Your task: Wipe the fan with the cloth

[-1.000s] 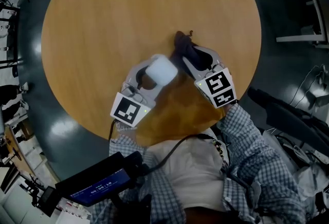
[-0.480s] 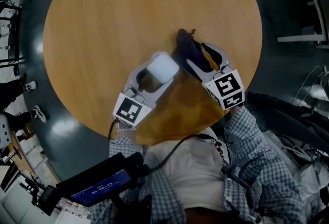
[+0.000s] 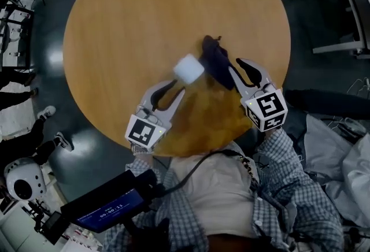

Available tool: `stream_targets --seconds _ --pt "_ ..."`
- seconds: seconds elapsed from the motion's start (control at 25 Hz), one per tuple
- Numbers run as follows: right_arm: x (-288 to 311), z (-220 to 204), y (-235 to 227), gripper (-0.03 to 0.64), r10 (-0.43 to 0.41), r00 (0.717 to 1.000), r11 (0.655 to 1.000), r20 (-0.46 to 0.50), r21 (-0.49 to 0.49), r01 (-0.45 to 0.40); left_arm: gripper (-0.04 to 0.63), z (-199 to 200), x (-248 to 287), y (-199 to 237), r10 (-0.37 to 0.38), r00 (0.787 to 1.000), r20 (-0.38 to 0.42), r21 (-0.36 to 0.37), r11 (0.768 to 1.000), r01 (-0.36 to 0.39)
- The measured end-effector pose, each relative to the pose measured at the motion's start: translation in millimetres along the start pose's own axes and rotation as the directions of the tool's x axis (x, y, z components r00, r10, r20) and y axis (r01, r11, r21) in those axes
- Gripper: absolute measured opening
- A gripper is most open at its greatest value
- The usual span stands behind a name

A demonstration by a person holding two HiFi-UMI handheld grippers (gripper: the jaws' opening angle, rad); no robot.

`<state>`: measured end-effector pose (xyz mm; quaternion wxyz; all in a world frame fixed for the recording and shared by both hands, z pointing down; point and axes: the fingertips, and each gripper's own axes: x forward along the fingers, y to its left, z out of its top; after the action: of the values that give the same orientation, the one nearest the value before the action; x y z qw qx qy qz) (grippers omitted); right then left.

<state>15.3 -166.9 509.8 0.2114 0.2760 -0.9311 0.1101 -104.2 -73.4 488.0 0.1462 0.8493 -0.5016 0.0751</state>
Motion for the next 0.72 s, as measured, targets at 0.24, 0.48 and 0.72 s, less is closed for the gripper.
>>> stream_targets --seconds 0.24,0.48,0.72 --pt "-23.9 33.0 -12.0 0.02 -0.022 0.994 0.992 0.109 0.126 0.008 0.002 37.7 5.5 -4.4 0.021 0.999 0.049 -0.002 1.0 -0.021" --pt "-51.1 58.1 5.9 0.005 -0.008 0.986 0.989 0.164 0.144 -0.016 0.002 66.5 -8.7 -27.8 -0.017 0.995 0.102 0.007 1.0 0.016" --pt "-77.1 60.6 70.1 0.005 -0.003 0.981 0.991 0.195 0.133 -0.024 0.002 75.4 -66.3 -41.0 -0.043 0.99 0.137 0.024 0.999 0.04"
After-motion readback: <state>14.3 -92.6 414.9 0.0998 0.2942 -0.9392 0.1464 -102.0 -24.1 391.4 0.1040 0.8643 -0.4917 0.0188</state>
